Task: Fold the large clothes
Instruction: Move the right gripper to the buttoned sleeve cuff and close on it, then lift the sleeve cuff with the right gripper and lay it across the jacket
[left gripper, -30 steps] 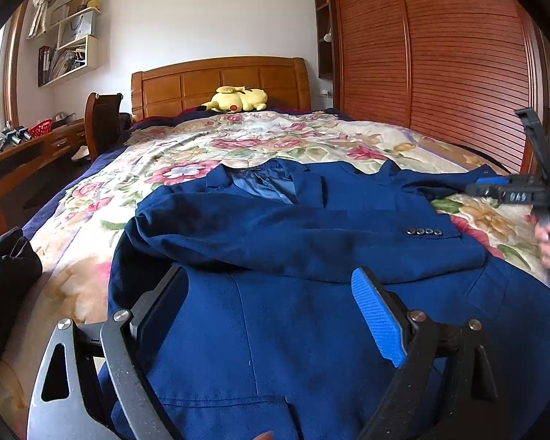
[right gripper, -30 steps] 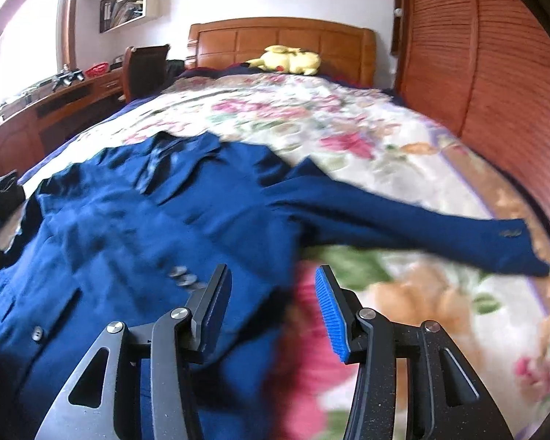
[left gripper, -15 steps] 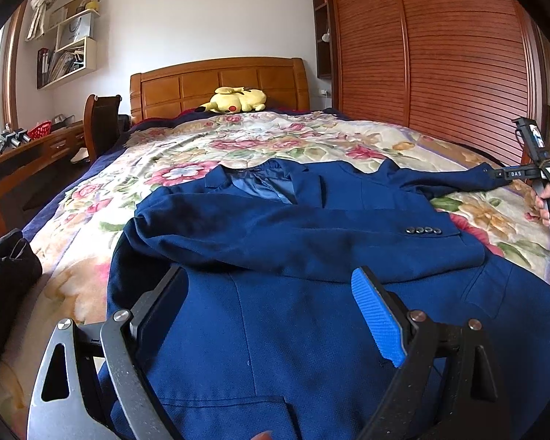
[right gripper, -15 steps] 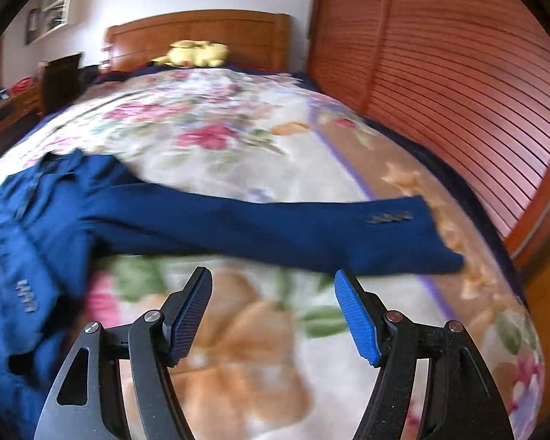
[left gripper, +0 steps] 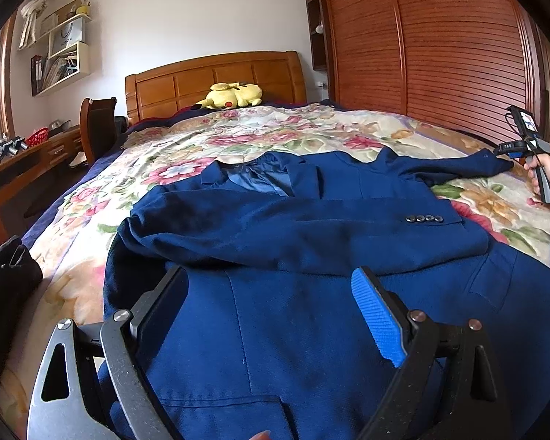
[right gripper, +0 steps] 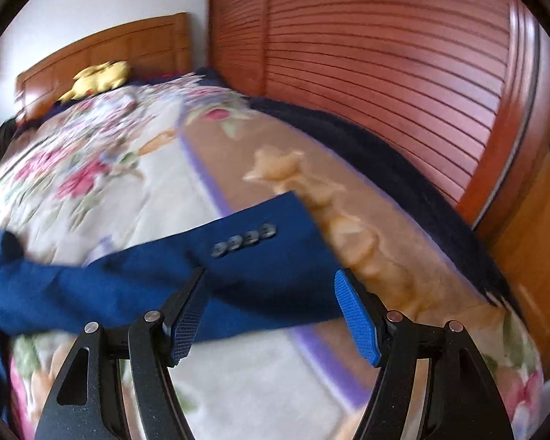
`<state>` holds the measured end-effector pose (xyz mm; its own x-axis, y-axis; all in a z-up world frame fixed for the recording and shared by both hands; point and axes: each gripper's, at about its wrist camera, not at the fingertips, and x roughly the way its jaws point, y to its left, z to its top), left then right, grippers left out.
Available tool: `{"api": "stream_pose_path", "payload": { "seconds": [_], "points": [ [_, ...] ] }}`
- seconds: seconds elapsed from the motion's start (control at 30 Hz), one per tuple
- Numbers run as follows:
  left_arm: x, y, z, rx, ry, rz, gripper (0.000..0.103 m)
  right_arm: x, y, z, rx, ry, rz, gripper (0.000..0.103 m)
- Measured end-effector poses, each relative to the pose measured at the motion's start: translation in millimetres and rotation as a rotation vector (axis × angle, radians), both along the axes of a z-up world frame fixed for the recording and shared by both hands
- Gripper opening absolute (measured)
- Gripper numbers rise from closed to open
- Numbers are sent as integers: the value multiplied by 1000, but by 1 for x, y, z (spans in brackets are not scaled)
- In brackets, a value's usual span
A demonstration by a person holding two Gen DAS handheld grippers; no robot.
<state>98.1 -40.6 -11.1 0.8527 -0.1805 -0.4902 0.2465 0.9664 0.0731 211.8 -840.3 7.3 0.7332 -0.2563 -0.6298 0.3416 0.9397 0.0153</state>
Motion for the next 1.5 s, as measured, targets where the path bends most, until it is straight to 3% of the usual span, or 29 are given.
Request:
{"api": "stream_pose_path", "payload": {
  "seconds": [0.3, 0.6, 0.7, 0.8, 0.83, 0.87, 0.9, 1.17, 1.5],
  "points": [
    [1, -2, -1, 7, 6, -2, 91, 19, -19, -20, 24, 99, -157, 71],
    [1, -2, -1, 9, 8, -1, 91, 23, -14, -21, 65, 140, -146, 72],
    [1, -2, -1, 9, 8, -2, 91, 24, -7, -25, 26, 166, -114, 71],
    [3, -4, -2, 16, 14, -7, 91, 24, 2, -27, -30, 182, -61, 51],
    [3, -5, -3, 19, 17, -9, 91, 24, 4, -25, -44, 182, -45, 32],
    [3, -5, -3, 23, 18, -10, 91, 23, 7, -23, -67, 182, -25, 7],
    [4, -6, -3, 24, 18, -11, 91, 20, 10, -19, -89, 179, -16, 7],
    [4, -6, -3, 17, 17, -10, 91, -14, 66, 54, -214, 22, 123, 6],
    [0, 15, 10, -79, 12, 3, 91, -86, 189, 170, -348, -223, 356, 6]
  ]
}}
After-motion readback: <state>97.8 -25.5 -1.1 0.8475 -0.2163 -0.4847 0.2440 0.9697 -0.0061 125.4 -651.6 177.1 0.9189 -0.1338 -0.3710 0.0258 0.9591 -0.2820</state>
